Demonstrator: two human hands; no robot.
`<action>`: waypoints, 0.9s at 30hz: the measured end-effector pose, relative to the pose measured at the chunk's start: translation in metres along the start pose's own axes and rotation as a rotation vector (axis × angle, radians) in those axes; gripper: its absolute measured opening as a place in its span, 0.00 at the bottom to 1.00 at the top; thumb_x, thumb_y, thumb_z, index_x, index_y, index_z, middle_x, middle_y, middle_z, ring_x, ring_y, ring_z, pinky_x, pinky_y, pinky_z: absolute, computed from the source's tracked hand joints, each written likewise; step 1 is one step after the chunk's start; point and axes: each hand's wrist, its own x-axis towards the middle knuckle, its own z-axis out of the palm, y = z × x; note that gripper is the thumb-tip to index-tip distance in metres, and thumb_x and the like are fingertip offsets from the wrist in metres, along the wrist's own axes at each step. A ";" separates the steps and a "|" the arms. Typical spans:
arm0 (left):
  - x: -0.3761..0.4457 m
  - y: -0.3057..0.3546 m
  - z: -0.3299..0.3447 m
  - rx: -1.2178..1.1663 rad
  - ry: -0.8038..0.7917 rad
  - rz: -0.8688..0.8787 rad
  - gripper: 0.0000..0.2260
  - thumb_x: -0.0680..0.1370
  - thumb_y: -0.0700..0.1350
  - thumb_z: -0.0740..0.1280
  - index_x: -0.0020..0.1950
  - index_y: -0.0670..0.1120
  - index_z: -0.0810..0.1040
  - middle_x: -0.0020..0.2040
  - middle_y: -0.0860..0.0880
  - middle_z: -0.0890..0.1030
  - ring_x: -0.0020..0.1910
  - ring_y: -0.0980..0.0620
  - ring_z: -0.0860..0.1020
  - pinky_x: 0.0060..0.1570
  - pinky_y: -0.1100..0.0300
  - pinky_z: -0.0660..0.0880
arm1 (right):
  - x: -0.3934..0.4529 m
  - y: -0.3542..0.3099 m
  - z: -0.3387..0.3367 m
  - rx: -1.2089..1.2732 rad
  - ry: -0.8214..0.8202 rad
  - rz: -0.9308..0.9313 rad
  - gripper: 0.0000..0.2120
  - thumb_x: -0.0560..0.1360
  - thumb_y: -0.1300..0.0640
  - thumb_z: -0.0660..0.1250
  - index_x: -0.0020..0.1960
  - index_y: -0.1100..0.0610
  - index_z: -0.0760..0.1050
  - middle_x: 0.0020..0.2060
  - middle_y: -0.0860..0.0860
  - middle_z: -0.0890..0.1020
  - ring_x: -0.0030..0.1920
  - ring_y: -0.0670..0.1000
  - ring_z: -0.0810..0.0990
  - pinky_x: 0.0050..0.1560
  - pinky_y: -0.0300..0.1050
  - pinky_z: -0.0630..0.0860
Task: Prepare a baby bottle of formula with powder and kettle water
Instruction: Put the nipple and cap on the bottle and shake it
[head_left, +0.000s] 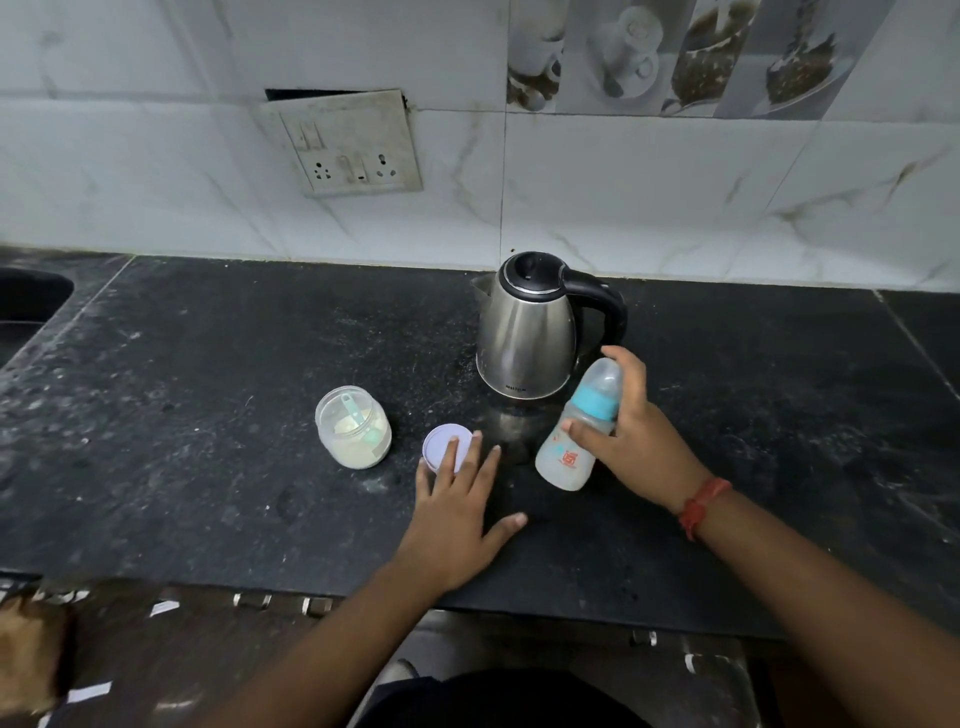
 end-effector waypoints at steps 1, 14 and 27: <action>-0.006 -0.008 0.010 0.042 0.006 -0.019 0.42 0.75 0.75 0.40 0.84 0.54 0.42 0.84 0.51 0.36 0.81 0.47 0.32 0.79 0.34 0.40 | -0.004 0.002 0.004 0.043 0.036 0.020 0.38 0.76 0.57 0.73 0.75 0.42 0.52 0.53 0.43 0.76 0.50 0.46 0.81 0.51 0.42 0.78; -0.035 -0.060 0.062 0.231 -0.026 -0.153 0.35 0.81 0.71 0.43 0.83 0.54 0.56 0.84 0.44 0.55 0.83 0.39 0.51 0.75 0.31 0.44 | -0.036 0.009 0.055 0.262 0.277 0.122 0.36 0.76 0.59 0.72 0.73 0.41 0.55 0.54 0.43 0.76 0.50 0.48 0.82 0.51 0.53 0.82; -0.035 -0.061 0.066 0.244 0.025 -0.136 0.36 0.81 0.72 0.41 0.83 0.54 0.56 0.84 0.45 0.56 0.83 0.39 0.51 0.76 0.30 0.44 | -0.040 0.013 0.037 0.561 0.416 0.168 0.33 0.78 0.58 0.72 0.74 0.40 0.58 0.59 0.50 0.77 0.55 0.54 0.84 0.45 0.55 0.85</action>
